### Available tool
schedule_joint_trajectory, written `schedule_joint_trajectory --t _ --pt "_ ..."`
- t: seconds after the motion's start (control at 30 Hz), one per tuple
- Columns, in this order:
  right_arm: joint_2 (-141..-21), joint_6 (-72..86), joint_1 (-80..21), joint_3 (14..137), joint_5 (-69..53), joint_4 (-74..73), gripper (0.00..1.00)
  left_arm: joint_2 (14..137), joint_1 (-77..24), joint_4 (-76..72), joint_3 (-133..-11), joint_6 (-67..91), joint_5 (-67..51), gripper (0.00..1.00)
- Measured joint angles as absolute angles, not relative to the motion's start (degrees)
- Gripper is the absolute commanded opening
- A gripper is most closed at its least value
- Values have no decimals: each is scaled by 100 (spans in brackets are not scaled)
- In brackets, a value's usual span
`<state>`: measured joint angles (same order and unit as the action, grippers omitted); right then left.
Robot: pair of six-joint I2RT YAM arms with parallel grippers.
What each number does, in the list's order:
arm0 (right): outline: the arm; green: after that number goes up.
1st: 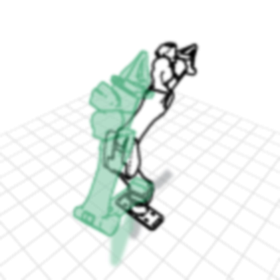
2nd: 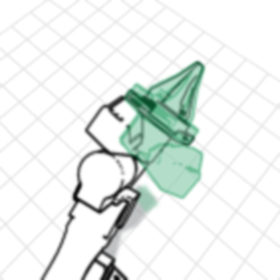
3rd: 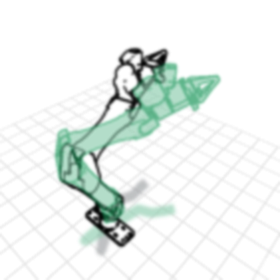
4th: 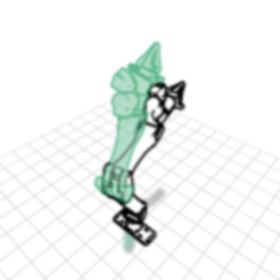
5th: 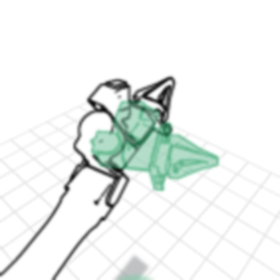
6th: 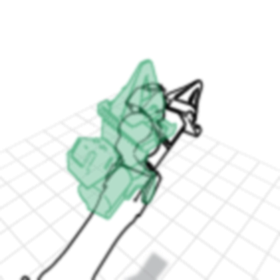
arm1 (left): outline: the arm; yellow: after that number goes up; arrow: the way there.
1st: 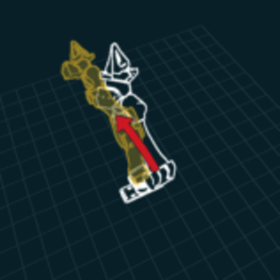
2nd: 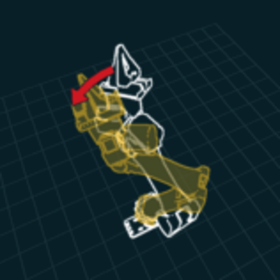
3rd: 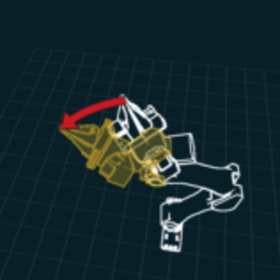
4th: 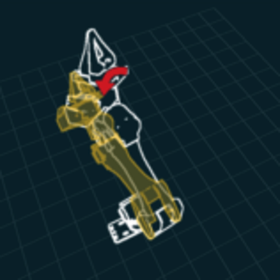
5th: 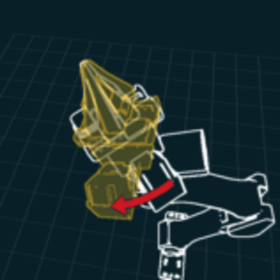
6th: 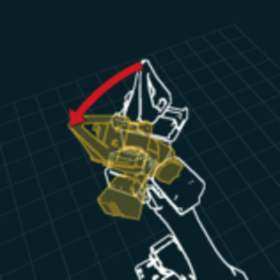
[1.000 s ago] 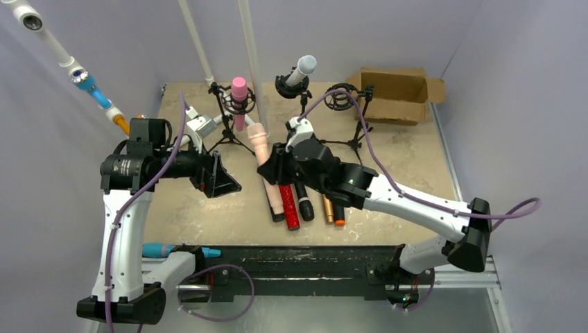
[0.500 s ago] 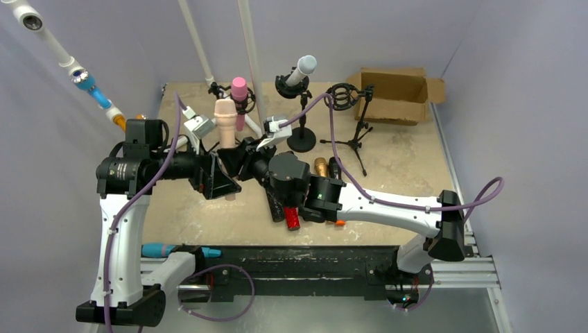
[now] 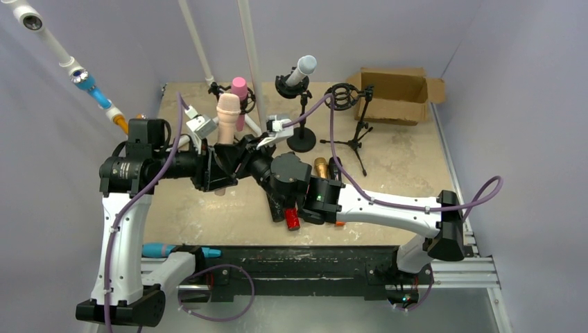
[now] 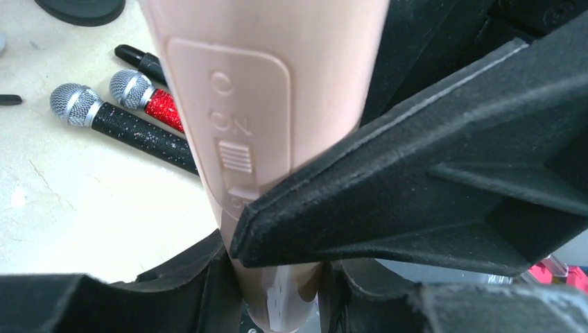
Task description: Attach the microphones to the stand
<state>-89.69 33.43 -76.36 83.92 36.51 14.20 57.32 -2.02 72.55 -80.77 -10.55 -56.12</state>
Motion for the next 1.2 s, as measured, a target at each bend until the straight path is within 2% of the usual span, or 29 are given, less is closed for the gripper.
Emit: schedule_joint_trajectory --t 0.1,0.23,0.47,0.57,0.7,0.83,1.0,1.03,1.1,1.13,1.2 --pt "-8962 3489 -7524 8484 3452 1179 22 5688 -204 7249 -8073 -1070 -5529 0" --pt "-8917 3881 -7166 8521 2641 797 31 5596 -202 7214 -8001 -1114 -5288 0" --pt "-8919 4348 -6556 8873 1153 -34 43 5590 -202 7067 -7970 -1404 -5050 0" --pt "-9078 4333 -6510 9264 961 -436 49 5555 -185 7059 -7970 -1487 -5011 0" --pt "-9345 4296 -6399 9666 963 -602 51 5494 -189 7266 -7957 -1649 -4960 0" --pt "-9529 4250 -6364 9863 996 -657 45 5481 -191 7417 -7918 -1778 -4934 0" --pt "-9579 4246 -6372 9891 1002 -672 11 5478 -191 7450 -7885 -1824 -4858 2" --pt "-9574 4239 -6372 9891 993 -676 6 5472 -191 7437 -7885 -1822 -4845 12" --pt "-9574 4222 -6361 9918 989 -727 0 5474 -191 7424 -7885 -1817 -4821 43" --pt "-9574 4206 -6353 9957 978 -794 0 5478 -196 7408 -7885 -1813 -4821 54" --pt "-9574 4027 -6281 10079 958 -1052 0 5483 -202 7367 -7885 -1793 -4777 85"
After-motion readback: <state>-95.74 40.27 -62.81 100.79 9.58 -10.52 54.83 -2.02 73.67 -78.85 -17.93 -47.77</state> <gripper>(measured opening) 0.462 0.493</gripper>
